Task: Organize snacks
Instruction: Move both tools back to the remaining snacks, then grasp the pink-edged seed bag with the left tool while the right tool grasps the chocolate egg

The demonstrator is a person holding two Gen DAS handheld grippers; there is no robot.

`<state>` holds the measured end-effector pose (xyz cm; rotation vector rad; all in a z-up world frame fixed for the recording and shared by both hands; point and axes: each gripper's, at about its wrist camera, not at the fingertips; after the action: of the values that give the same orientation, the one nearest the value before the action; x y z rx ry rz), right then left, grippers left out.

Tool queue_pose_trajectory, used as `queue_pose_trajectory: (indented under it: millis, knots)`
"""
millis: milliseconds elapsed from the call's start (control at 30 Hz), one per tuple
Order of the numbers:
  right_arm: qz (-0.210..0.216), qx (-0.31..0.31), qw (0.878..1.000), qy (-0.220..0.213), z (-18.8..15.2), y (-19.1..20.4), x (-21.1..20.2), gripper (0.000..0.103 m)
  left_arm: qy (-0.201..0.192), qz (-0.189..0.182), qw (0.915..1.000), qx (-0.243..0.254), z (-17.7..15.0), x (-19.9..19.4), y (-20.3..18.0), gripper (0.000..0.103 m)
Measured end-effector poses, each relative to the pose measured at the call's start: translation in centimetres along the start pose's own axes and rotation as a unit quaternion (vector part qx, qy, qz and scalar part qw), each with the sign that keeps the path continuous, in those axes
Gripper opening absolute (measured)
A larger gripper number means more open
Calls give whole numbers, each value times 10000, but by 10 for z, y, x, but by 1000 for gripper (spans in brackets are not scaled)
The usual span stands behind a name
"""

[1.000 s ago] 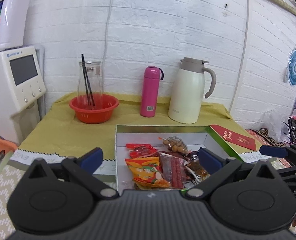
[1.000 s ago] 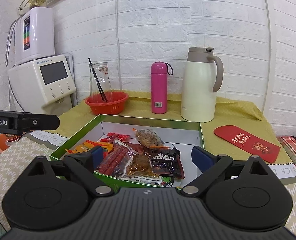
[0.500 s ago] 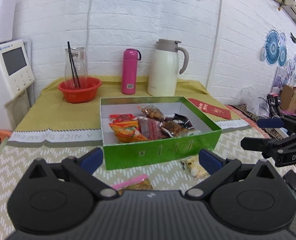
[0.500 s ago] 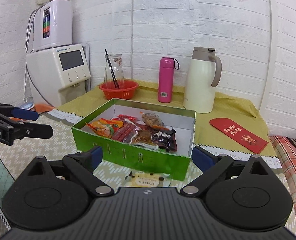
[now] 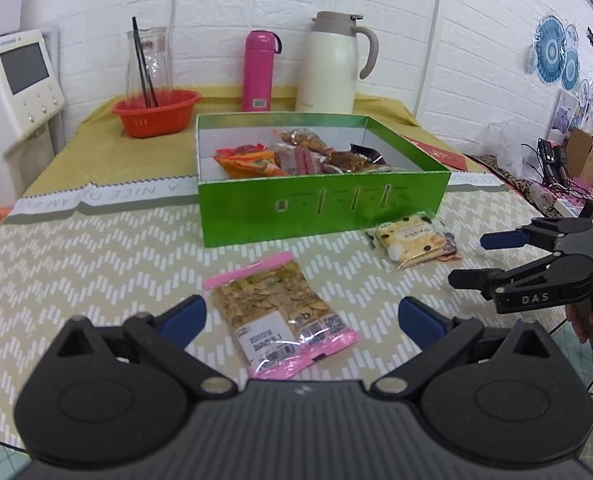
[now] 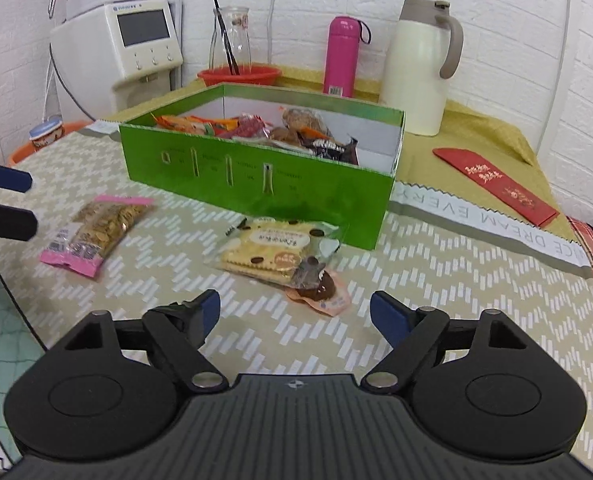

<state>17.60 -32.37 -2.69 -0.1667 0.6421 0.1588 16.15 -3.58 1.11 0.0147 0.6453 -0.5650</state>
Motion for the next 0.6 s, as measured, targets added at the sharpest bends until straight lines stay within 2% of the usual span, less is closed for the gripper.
queue_pose_trajectory:
  millis: [200, 267, 300, 333, 400, 600]
  knots:
    - [67, -212, 9995, -212, 2, -4, 19, 103, 30, -15, 10000, -43, 2, 7, 7, 102]
    - [226, -143, 9993, -249, 2, -6, 21, 102, 83, -6, 9999, -78, 2, 12, 9, 102]
    - [341, -22, 9992, -228, 2, -8, 21, 80, 112, 8, 9999, -77, 2, 14, 10, 102]
    - [364, 23, 9991, -232, 2, -6, 18, 69, 136, 21, 9999, -71, 1, 16, 11, 102]
    - [257, -75, 9993, -266, -2, 2, 13, 68, 190, 40, 9998, -78, 0, 21, 12, 102]
    - [442, -97, 9985, -303, -16, 23, -7, 65, 205, -3, 9996, -214, 3, 35, 14, 102]
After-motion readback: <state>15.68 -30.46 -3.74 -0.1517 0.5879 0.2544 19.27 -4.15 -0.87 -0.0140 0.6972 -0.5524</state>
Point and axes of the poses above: each gripper's, at about its wrist camera, not at the fingertips, and x roughly the way its jaws point, y to its left, z to its top, and after that the axes turned 6 degrees about -z, right-handed
